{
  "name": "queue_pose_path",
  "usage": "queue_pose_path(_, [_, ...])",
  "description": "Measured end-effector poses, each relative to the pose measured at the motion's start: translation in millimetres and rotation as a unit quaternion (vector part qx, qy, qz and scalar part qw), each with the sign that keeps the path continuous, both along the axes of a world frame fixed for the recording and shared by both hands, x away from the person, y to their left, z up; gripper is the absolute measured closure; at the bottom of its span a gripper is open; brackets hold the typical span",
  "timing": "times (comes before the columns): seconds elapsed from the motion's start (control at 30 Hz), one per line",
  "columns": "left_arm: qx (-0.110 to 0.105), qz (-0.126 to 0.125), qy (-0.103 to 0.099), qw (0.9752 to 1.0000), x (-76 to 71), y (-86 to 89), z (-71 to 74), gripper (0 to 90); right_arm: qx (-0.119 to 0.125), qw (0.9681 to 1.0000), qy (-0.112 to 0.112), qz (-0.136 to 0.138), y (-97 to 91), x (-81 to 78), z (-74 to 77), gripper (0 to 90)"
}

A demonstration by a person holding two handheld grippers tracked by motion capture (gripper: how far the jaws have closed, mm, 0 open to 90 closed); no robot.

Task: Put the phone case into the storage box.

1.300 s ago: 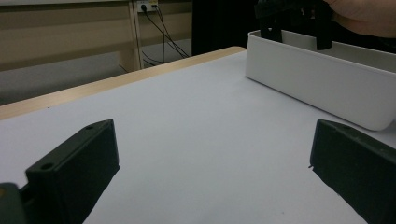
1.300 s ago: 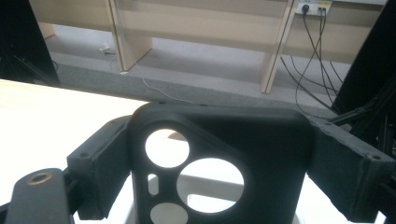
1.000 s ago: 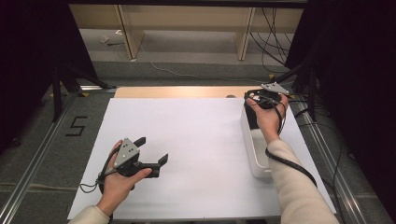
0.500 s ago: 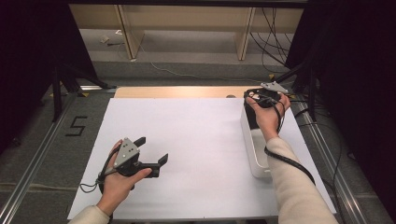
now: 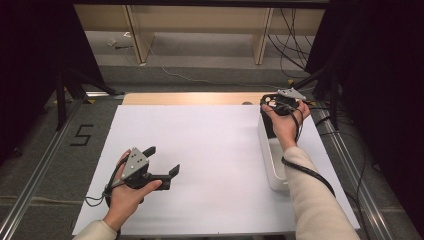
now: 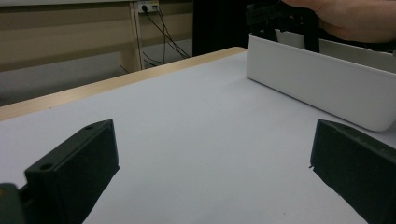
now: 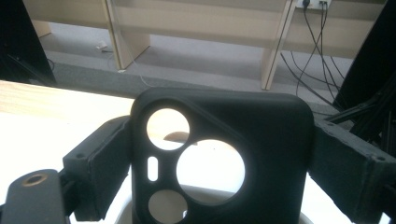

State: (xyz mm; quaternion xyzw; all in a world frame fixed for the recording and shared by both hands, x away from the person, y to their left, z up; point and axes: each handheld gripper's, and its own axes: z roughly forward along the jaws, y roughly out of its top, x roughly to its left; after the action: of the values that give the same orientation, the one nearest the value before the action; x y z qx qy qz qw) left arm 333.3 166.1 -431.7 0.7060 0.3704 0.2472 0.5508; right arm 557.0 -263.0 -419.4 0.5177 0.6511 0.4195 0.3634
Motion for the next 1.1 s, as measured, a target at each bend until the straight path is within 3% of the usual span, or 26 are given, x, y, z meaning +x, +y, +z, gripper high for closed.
queue_pose_path(1.1, [0.0,-0.001,0.002,1.0,0.9,0.2,-0.9,0.4,-0.011,0.9997,0.021,0.0,-2.4,4.7,-9.1,10.6])
